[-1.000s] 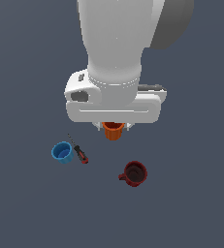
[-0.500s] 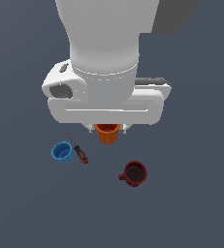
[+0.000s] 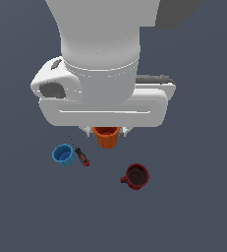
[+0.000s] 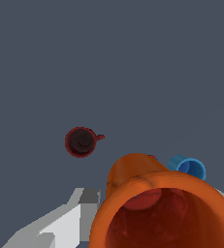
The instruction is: Pick up a designated object from a clutter of objects.
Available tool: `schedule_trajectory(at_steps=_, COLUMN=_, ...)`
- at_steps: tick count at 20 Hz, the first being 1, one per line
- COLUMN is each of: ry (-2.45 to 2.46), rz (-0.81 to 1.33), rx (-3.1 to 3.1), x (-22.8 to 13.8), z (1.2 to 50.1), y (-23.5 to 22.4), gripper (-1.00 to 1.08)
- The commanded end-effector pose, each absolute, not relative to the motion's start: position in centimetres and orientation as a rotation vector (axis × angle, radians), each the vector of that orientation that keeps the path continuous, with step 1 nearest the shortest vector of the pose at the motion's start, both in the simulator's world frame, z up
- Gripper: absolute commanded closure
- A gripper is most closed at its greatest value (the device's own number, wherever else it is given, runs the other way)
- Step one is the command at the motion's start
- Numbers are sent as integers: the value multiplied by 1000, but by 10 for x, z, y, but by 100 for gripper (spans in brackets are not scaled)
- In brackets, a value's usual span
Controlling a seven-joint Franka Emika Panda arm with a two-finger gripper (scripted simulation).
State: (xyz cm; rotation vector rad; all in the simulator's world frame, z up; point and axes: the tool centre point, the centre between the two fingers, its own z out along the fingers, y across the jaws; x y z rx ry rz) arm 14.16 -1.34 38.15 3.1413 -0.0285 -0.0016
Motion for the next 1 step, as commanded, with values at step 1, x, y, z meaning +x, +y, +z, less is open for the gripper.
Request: schedule_trajectory(at_steps=1, ry=-28, rz=0, rx=3141, x=142, z=383, y=-14, gripper=108)
